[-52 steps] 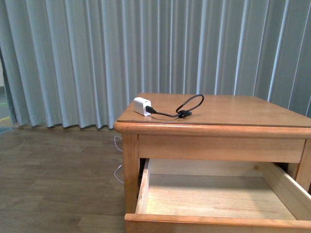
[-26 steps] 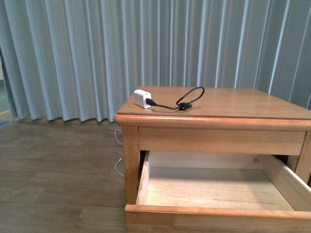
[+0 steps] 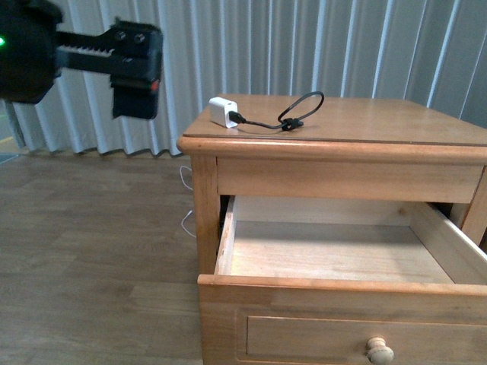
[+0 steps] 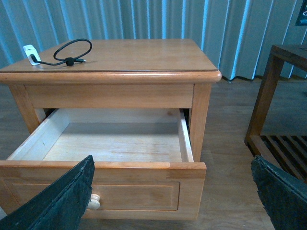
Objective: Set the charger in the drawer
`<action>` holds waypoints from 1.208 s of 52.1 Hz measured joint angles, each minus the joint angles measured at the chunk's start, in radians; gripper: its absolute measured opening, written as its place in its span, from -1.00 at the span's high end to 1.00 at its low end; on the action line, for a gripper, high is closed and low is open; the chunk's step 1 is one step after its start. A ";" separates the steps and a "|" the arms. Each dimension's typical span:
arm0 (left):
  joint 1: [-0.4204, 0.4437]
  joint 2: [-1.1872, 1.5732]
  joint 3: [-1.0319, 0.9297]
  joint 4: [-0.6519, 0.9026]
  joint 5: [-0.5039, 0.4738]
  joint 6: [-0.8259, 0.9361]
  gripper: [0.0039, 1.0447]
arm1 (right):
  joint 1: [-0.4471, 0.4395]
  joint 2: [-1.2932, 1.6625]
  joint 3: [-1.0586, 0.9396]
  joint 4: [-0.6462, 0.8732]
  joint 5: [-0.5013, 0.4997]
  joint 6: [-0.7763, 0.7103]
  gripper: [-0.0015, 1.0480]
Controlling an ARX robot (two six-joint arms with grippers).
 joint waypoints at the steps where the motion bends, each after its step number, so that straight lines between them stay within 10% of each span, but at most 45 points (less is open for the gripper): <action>1: -0.002 0.025 0.027 -0.005 -0.006 -0.006 -0.89 | 0.000 0.000 0.000 0.000 0.000 0.000 -0.85; 32: -0.080 0.675 0.782 -0.189 -0.171 -0.164 -0.89 | 0.000 0.000 0.000 0.000 0.000 0.000 -0.85; 54: -0.090 0.826 0.956 -0.241 -0.220 -0.181 -0.89 | 0.000 0.000 0.000 0.000 0.000 0.000 -0.85; 63: -0.095 0.833 0.968 -0.256 -0.236 -0.174 -0.33 | 0.000 0.000 0.000 0.000 0.000 0.000 -0.85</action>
